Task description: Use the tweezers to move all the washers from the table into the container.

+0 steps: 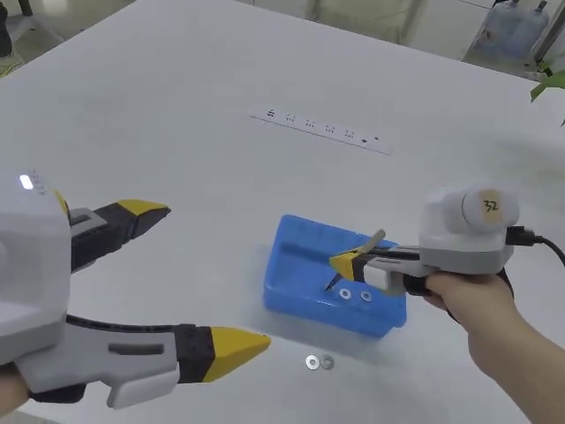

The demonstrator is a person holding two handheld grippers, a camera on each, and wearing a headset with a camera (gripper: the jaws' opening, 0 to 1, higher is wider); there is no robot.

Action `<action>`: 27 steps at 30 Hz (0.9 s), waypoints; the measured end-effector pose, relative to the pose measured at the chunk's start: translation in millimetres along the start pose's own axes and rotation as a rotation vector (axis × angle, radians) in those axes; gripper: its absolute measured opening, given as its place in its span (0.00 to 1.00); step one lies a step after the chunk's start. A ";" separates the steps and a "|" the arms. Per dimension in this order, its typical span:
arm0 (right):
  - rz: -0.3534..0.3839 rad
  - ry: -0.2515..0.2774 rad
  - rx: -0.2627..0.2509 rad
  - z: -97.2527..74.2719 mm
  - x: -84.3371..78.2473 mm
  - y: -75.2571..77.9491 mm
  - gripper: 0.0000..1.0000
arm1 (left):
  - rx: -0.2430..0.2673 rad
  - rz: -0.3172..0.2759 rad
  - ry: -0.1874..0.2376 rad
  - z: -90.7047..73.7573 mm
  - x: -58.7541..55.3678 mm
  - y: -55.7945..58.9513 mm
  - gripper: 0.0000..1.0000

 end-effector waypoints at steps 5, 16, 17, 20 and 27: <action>-0.003 -0.001 0.000 1.5 0.8 0.4 0.03 | 0.002 -0.002 0.000 -0.7 -0.9 -0.3 0.93; -0.010 -0.009 -0.013 2.4 -1.3 0.4 0.03 | 0.002 -0.004 0.000 -0.6 -2.2 -0.5 0.93; -0.008 -0.007 -0.014 2.1 -1.8 0.7 0.03 | 0.001 -0.004 0.000 -0.4 -2.1 -0.4 0.93; -0.003 -0.004 -0.013 1.1 -3.2 0.7 0.03 | 0.000 0.000 -0.003 0.5 -1.6 0.0 0.93; -0.040 0.032 -0.011 -7.6 -2.1 -8.5 0.03 | 0.000 -0.001 0.000 0.8 -0.1 -0.4 0.93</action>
Point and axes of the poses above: the centre of the closed fingertips' face, and the gripper's own axes: z roughly forward along the fingers, y roughly to its right, x roughly out of its top, the point moved 7 cm from there along -z, roughly backward along the fingers, and after that the axes turned 15 degrees about -y, right-handed, at the moved point
